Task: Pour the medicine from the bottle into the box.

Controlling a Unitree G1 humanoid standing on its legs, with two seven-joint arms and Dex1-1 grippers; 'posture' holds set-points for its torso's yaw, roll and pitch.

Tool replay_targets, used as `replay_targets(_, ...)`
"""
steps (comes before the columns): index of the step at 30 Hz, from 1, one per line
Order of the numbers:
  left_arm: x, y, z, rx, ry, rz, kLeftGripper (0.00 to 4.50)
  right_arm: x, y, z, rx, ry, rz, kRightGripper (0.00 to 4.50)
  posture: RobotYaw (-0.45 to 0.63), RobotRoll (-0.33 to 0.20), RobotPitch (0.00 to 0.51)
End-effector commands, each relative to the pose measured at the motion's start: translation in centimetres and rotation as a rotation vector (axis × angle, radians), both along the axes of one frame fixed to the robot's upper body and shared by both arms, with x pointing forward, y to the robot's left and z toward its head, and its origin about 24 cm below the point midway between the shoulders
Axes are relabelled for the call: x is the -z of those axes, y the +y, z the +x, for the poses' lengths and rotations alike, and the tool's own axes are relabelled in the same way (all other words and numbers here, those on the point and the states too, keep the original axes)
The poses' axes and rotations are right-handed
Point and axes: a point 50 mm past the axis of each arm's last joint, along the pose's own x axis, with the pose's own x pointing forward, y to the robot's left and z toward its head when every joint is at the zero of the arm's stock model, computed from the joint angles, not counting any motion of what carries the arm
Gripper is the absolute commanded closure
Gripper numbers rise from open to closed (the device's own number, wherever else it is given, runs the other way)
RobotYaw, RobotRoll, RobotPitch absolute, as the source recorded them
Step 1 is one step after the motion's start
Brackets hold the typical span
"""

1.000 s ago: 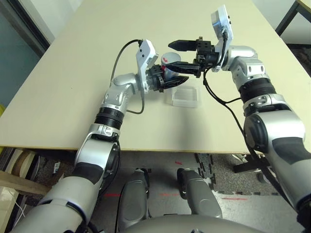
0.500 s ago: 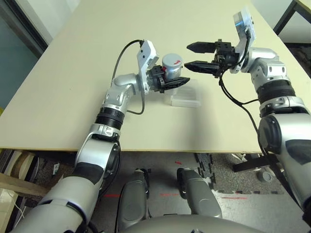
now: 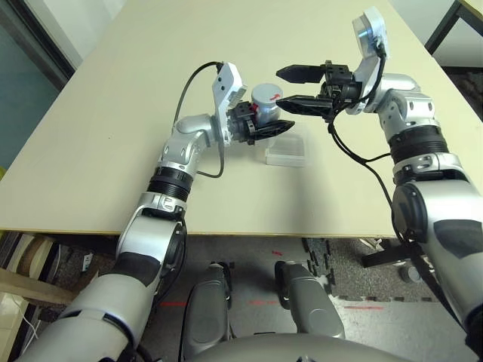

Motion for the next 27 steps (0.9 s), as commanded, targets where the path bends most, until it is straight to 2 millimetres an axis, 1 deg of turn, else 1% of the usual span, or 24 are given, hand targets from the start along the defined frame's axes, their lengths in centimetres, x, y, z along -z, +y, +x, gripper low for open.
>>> replay_targets(1, 0.1, -0.2, -0.2, 0.020, -0.006, 0.011, 1.71, 0.1, 0.3, -0.1, 0.001, -0.028, -0.015, 0.00, -0.19, 0.000, 0.148)
replay_targets(11, 0.1, -0.3, -0.1, 0.019, -0.005, 0.018, 1.71, 0.4, 1.2, 0.0, 0.004, -0.050, -0.034, 0.00, -0.19, 0.000, 0.149)
replay_targets(14, 0.1, -0.4, -0.1, 0.017, -0.006, 0.023, 1.71, 0.3, 1.2, 0.1, 0.018, -0.053, -0.021, 0.56, -0.19, 0.000, 0.148)
replay_targets(16, 0.1, -0.4, -0.1, 0.016, -0.007, 0.027, 1.71, 0.2, 1.1, 0.2, 0.030, -0.053, -0.013, 1.30, -0.19, 0.000, 0.149)
replay_targets(18, 0.2, -0.4, -0.1, 0.013, -0.007, 0.031, 1.71, 0.2, 1.0, 0.2, 0.041, -0.046, 0.000, 1.93, -0.20, 0.000, 0.149)
replay_targets(22, 0.4, -0.4, -0.1, 0.004, -0.007, 0.039, 1.71, -0.1, 0.4, 0.2, 0.066, -0.015, 0.059, 1.93, -0.20, 0.000, 0.150)
replay_targets(27, 0.5, -0.2, 0.1, -0.012, -0.009, 0.055, 1.71, -1.0, -0.6, 0.4, 0.123, 0.046, 0.185, 1.93, -0.20, 0.000, 0.152)
